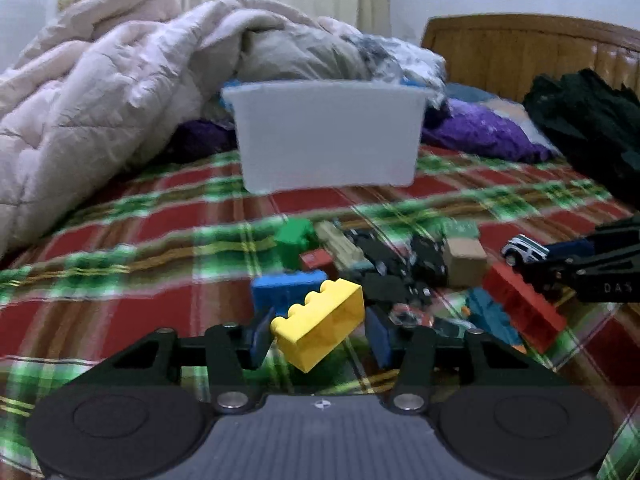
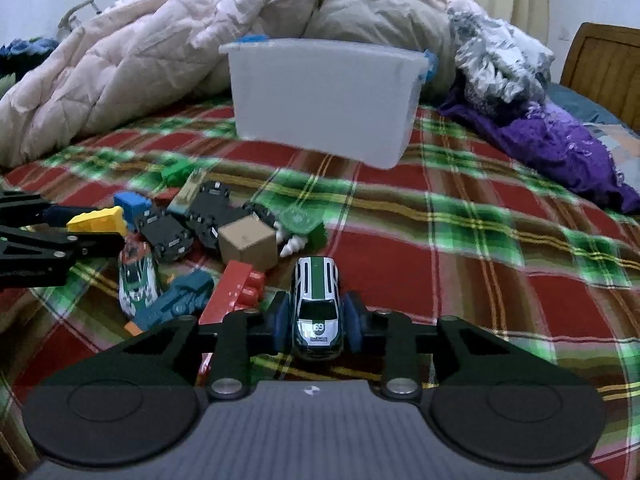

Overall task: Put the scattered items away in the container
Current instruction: 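Grasp the yellow brick with the left tool while the right tool grasps the white-green race car, then carry both items over the clear bin and open both tools to drop them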

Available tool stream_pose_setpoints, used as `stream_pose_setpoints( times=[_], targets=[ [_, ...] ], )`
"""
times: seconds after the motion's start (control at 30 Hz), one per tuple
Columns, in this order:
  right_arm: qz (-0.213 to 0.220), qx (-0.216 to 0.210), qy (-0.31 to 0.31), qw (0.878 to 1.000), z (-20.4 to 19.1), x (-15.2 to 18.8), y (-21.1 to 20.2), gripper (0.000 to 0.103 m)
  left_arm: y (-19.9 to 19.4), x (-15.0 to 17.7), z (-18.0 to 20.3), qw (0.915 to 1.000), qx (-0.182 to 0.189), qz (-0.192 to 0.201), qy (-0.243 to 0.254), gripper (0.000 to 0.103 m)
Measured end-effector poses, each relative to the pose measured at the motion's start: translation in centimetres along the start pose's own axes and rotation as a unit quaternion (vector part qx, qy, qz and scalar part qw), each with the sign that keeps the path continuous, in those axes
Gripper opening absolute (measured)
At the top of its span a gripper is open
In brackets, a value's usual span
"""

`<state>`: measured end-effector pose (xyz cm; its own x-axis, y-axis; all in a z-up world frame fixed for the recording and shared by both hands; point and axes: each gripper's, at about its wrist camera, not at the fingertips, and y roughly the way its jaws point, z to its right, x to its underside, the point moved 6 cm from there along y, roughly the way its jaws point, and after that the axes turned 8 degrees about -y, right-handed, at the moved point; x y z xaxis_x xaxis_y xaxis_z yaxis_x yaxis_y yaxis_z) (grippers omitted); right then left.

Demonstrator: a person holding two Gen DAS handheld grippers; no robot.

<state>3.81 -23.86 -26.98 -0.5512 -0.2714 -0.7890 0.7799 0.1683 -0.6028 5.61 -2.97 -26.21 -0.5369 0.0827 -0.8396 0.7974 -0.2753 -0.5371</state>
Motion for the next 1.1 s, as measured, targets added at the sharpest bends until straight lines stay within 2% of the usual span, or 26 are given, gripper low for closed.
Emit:
stream_pose_setpoints(
  times=[0.13,0.23,0.4,0.57,0.63,0.8,1.0,1.03,1.1],
  targets=[
    [0.025,0.008,0.011,1.000,0.5,-0.7,-1.2,0.033,-1.5,-1.7,-0.6,0.9998,-0.004,0.016,-0.007,0.053],
    [0.051,0.013,0.014,0.999,0.8,-2.3,-2.4,0.033,-2.4,-4.2,-0.8,0.9995,-0.004,0.030,-0.001,0.053],
    [0.095,0.006,0.020,0.995,2.2,-7.7,-3.7,0.033,-2.3,-9.9,-1.1,0.9990,-0.002,0.043,-0.013,0.053],
    [0.113,-0.004,0.039,0.993,5.0,-13.9,-2.4,0.033,0.0,-16.3,-1.0,0.9979,0.013,0.045,-0.045,0.053],
    [0.119,-0.005,0.037,0.992,5.9,-16.4,-1.6,0.033,1.4,-18.7,-0.5,0.9978,0.018,0.050,-0.040,0.053],
    [0.099,0.002,0.023,0.995,7.5,-20.6,3.2,0.033,6.8,-22.7,0.2,0.9988,0.016,0.030,-0.036,0.053],
    [0.050,-0.006,0.025,0.998,9.2,-22.4,9.4,0.033,13.4,-25.2,-0.6,0.9984,0.013,-0.014,-0.053,0.053],
    [0.045,-0.005,0.024,0.999,9.3,-22.7,10.1,0.033,14.6,-25.3,-0.8,0.9980,0.010,-0.028,-0.056,0.056],
    [0.030,-0.003,0.022,0.999,9.5,-23.0,11.6,0.036,17.0,-25.2,-1.1,0.9964,-0.005,-0.064,-0.054,0.072]
  ],
)
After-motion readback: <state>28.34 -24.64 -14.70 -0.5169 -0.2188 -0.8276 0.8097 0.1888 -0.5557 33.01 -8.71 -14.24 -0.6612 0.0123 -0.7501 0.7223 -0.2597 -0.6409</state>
